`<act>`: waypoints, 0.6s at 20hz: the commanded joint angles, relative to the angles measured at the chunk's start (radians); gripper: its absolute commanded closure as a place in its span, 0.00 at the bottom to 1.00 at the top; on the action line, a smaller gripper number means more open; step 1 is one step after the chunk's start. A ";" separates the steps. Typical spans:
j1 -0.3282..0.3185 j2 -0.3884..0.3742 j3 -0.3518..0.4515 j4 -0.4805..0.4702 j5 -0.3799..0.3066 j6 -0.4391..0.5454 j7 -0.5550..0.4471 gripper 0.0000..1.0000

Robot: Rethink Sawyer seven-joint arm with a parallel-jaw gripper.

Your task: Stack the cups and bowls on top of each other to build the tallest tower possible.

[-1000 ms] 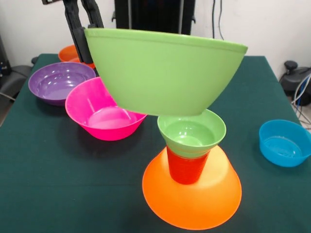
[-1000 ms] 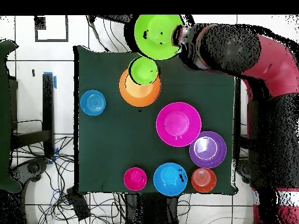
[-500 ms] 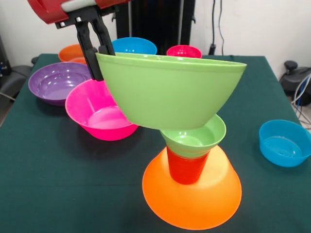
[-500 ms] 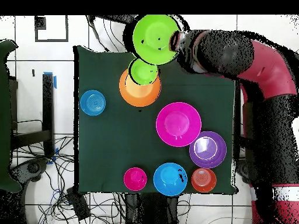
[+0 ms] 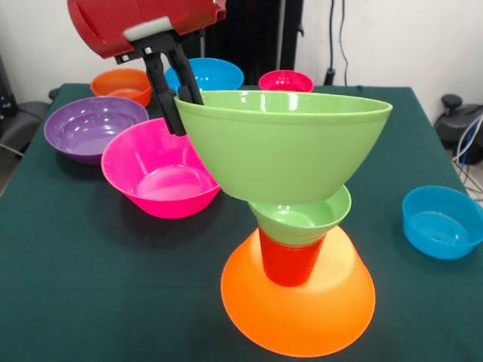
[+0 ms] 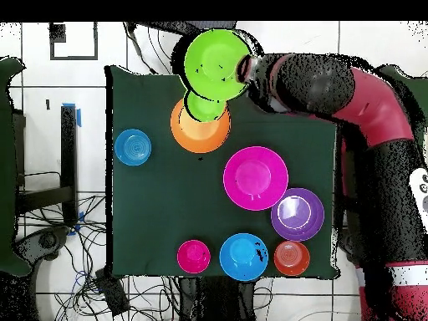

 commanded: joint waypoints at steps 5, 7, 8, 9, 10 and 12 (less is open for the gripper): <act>-0.025 0.044 0.071 0.131 0.030 -0.065 -0.029 1.00; -0.020 0.050 0.070 0.123 0.026 -0.062 -0.028 1.00; -0.018 0.052 0.068 0.122 0.023 -0.058 -0.026 1.00; -0.016 0.053 0.067 0.116 0.024 -0.049 -0.027 1.00; -0.015 0.053 0.064 0.117 0.021 -0.051 -0.023 1.00; -0.007 0.051 0.048 0.120 0.011 -0.061 -0.006 1.00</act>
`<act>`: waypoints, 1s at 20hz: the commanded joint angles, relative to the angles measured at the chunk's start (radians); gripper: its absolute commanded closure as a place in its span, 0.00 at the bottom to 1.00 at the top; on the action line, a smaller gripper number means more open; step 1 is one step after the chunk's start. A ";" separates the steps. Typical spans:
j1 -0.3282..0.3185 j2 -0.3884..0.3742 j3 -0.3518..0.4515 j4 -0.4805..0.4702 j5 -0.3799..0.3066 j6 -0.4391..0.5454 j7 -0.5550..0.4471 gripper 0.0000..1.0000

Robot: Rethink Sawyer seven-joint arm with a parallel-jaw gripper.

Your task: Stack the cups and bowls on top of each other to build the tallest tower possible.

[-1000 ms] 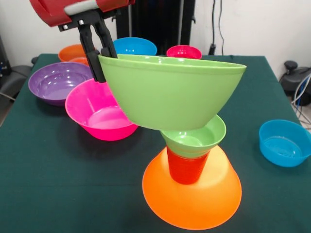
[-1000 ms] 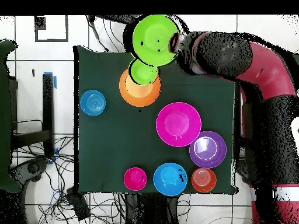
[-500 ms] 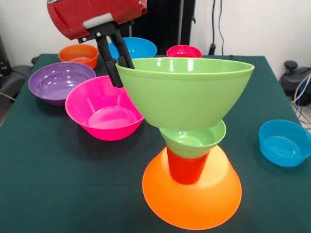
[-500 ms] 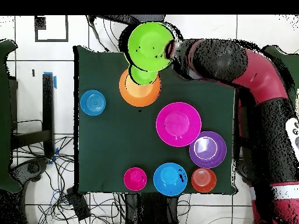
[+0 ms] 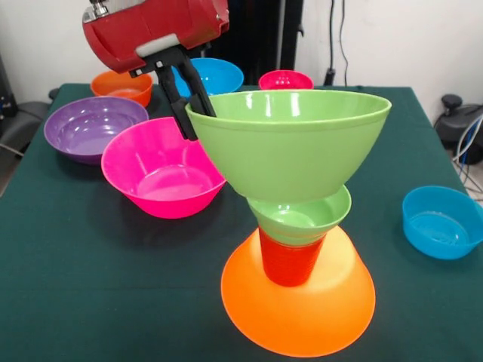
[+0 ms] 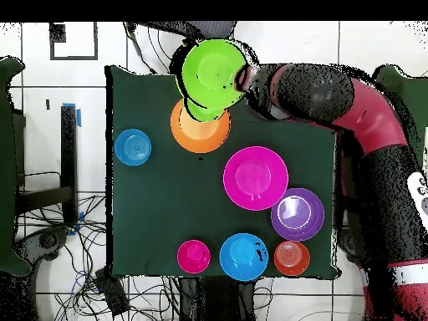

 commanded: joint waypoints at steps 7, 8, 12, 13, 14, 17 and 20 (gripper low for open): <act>0.066 0.041 -0.016 0.044 -0.034 -0.108 0.040 1.00; 0.069 0.043 -0.018 0.042 -0.034 -0.115 0.045 1.00; 0.070 0.045 -0.020 0.047 -0.035 -0.141 0.043 1.00; 0.069 0.045 -0.020 0.051 -0.035 -0.146 0.042 1.00; 0.071 0.046 -0.022 0.055 -0.036 -0.152 0.042 1.00; 0.077 0.045 -0.026 0.046 -0.028 -0.147 0.045 1.00; 0.068 0.039 -0.019 0.050 -0.014 -0.136 0.040 1.00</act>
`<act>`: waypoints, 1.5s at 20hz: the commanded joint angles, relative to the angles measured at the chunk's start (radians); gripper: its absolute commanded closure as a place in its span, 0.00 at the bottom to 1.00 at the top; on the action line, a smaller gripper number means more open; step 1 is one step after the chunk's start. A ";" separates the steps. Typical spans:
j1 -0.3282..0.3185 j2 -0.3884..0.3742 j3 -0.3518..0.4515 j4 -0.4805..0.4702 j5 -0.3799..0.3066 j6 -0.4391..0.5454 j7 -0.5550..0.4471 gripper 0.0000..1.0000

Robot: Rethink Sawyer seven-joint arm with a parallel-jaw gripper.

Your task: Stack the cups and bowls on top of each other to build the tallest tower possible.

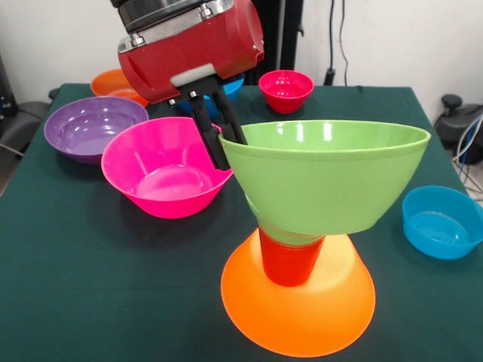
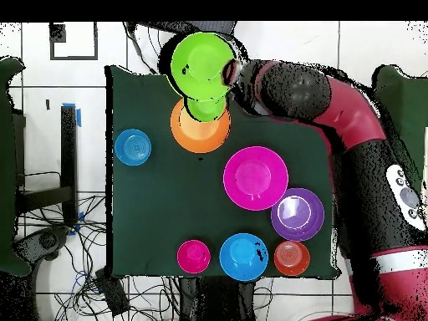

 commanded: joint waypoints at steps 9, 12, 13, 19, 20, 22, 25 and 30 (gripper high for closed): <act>-0.011 -0.024 0.017 0.097 0.018 0.045 0.000 1.00; -0.007 -0.020 0.009 0.078 0.018 0.110 -0.022 1.00; -0.002 -0.015 0.002 0.068 0.016 0.135 -0.027 1.00; 0.056 0.010 -0.065 -0.043 -0.017 0.281 -0.012 1.00; 0.065 0.015 -0.077 -0.065 -0.024 0.320 -0.011 1.00; 0.064 0.009 -0.082 -0.059 -0.028 0.328 -0.009 1.00; 0.067 0.006 -0.092 -0.060 -0.039 0.321 -0.003 1.00; 0.081 0.011 -0.100 -0.078 -0.046 0.340 0.012 1.00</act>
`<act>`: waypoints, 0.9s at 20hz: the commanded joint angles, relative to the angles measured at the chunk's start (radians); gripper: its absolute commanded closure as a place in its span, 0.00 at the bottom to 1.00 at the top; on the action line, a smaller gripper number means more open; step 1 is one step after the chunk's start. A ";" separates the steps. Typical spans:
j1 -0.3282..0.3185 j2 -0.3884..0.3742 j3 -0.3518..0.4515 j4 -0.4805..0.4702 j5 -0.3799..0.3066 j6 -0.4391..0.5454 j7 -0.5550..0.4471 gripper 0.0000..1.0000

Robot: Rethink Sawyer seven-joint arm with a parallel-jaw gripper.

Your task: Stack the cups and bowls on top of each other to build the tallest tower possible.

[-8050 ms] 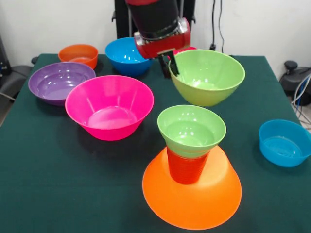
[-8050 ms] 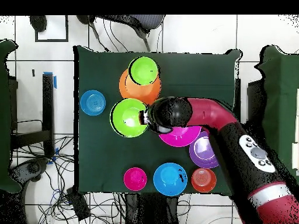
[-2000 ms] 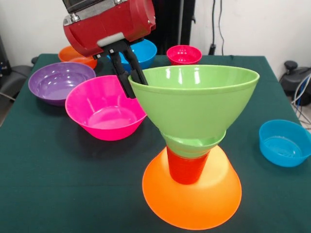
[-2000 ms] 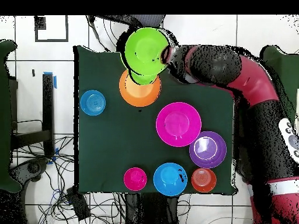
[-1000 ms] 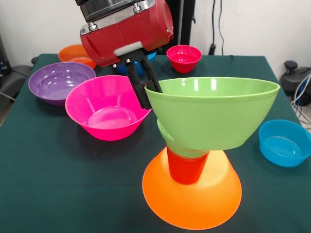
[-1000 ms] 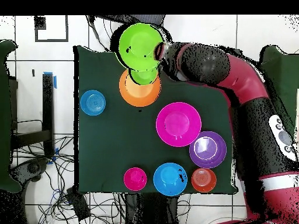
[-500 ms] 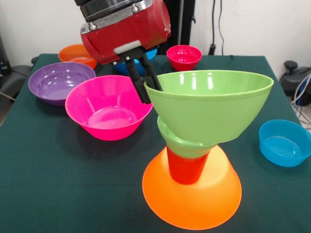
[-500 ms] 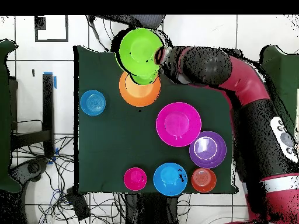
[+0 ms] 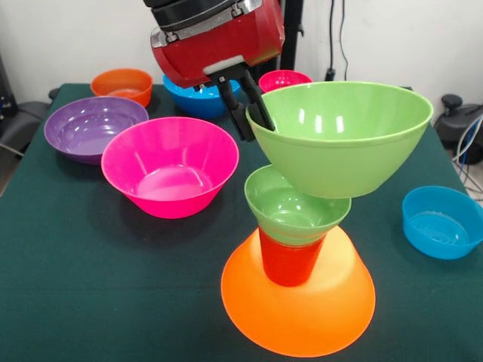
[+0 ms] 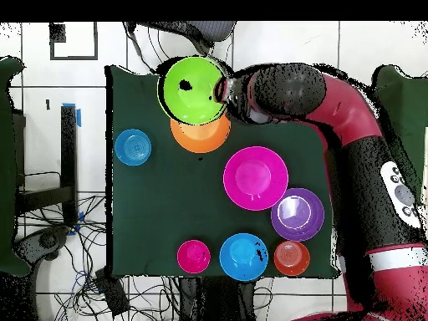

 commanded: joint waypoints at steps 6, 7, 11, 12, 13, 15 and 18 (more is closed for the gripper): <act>0.071 0.019 -0.096 -0.101 -0.069 0.135 0.009 1.00; 0.075 0.016 -0.102 -0.105 -0.077 0.135 0.007 1.00; 0.089 0.006 -0.130 -0.115 -0.109 0.120 -0.005 1.00; 0.094 0.002 -0.137 -0.119 -0.123 0.112 -0.010 1.00; 0.097 0.000 -0.143 -0.122 -0.130 0.115 -0.015 1.00; 0.101 -0.001 -0.152 -0.129 -0.140 0.126 -0.022 1.00; 0.104 0.006 -0.154 -0.143 -0.141 0.164 -0.032 1.00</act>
